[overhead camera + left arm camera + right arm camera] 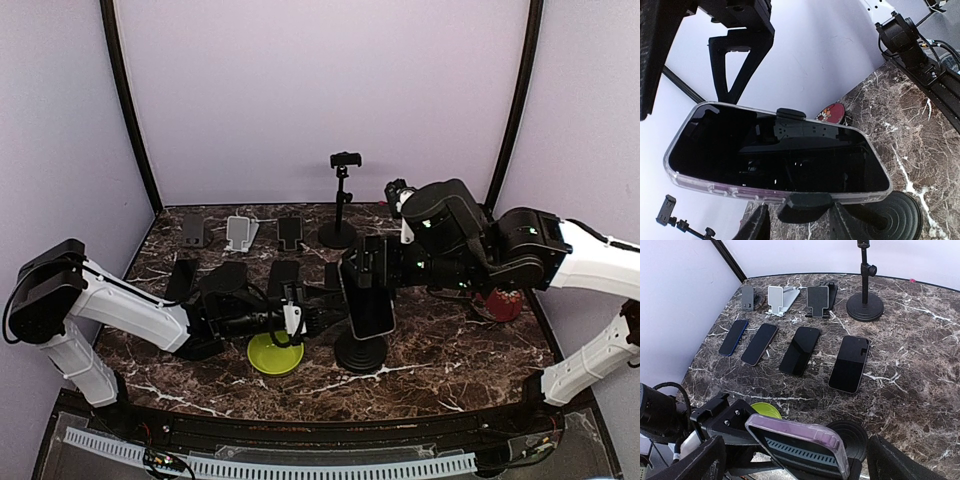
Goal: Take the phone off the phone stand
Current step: Adjust the phone stand with the phone at the center of the board.
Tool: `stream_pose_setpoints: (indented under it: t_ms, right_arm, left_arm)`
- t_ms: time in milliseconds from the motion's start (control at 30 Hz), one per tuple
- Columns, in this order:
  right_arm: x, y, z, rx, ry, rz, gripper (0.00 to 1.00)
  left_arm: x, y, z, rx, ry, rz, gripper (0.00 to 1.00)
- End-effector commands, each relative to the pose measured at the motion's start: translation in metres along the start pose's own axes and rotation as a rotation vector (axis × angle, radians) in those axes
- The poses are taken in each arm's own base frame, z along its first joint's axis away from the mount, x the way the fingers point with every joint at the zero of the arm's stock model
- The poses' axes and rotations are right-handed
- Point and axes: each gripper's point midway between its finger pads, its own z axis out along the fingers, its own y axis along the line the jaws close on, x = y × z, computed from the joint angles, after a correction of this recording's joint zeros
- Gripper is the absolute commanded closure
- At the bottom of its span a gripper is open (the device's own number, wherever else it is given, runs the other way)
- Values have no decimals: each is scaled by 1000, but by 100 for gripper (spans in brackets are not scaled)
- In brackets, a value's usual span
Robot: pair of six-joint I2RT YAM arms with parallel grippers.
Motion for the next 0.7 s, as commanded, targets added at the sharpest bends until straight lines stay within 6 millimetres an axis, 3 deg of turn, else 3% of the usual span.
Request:
stream_pose_setpoints:
  t_ms: [0,433,500,667]
  right_arm:
    - [0,3,-2,-19,-4,13,2]
    - [7,14,8,-50,22,-12,11]
    - [8,13,8,-43,23,-14,12]
    - [7,9,7,-30,17,-4,12]
  left_arm:
    - [-18,8,9,-21,-66,35,59]
    - [-20,8,19,-85,-26,94,56]
    - [-20,8,20,-90,-21,109,53]
    - [-22,8,20,-122,-13,140,55]
